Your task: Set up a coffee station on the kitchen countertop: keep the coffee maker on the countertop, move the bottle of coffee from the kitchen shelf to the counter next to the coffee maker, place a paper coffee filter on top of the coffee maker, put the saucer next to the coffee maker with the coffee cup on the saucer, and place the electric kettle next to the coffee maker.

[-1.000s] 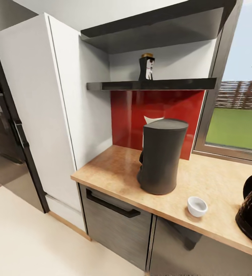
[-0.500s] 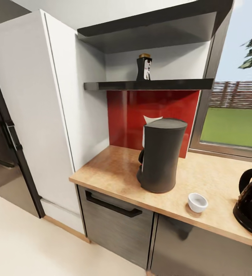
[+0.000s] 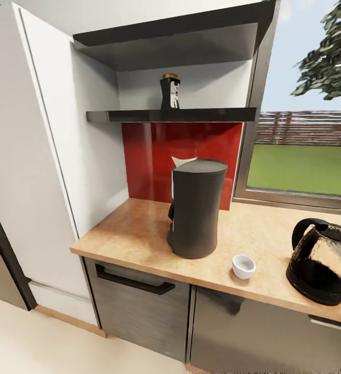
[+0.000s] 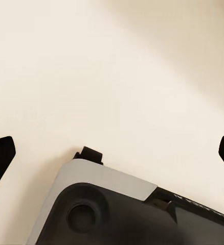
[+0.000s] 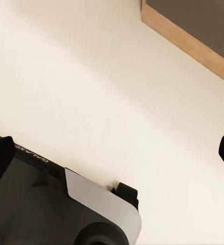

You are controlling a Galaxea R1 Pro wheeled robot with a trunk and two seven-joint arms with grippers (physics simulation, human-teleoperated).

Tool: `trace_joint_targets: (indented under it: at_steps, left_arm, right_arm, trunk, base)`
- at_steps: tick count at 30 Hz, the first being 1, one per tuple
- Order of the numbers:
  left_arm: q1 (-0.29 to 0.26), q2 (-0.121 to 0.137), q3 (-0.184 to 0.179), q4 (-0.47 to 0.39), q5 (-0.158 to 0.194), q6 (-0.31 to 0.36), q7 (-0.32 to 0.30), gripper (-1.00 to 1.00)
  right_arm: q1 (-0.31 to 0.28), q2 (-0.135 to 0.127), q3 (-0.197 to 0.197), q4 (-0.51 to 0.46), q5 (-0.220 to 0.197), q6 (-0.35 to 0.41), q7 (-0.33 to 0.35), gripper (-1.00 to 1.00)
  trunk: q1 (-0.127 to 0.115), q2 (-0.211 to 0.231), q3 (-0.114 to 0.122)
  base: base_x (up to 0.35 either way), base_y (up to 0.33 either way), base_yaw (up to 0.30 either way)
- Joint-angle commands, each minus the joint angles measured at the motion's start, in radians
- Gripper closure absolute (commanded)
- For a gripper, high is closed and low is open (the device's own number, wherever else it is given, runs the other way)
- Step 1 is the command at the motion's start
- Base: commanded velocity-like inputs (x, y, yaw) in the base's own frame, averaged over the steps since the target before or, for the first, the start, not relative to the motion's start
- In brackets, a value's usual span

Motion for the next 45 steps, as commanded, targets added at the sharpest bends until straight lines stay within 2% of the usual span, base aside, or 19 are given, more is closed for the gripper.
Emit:
trace_joint_targets:
  at_steps: [1,16,33,45]
  left_arm:
    - [0.001,0.0,-0.001,-0.002,0.01,-0.001,0.0,-1.0]
    - [0.001,0.0,-0.001,-0.002,0.01,-0.001,0.0,-1.0]
    - [0.001,0.001,-0.001,-0.002,0.01,-0.001,0.0,-1.0]
    - [0.001,0.0,-0.001,-0.002,0.01,-0.001,0.0,-1.0]
  right_arm:
    - [-0.002,0.0,0.007,-0.002,-0.011,-0.005,0.001,-1.0]
    - [-0.002,0.0,0.007,-0.002,-0.011,-0.005,0.001,-1.0]
    - [-0.002,0.0,0.007,-0.003,-0.011,-0.005,0.001,-1.0]
    - [-0.002,0.0,0.007,-0.004,-0.011,-0.005,0.002,-1.0]
  trunk:
    - [0.0,-0.001,-0.001]
    - [0.0,-0.001,-0.001]
    - [0.0,-0.001,-0.001]
    - [0.0,-0.001,-0.001]
  base:
    - [0.0,0.0,-0.251]
    - [0.0,0.007,-0.251]
    - [0.0,0.276,-0.057]
    - [0.0,0.065,-0.222]
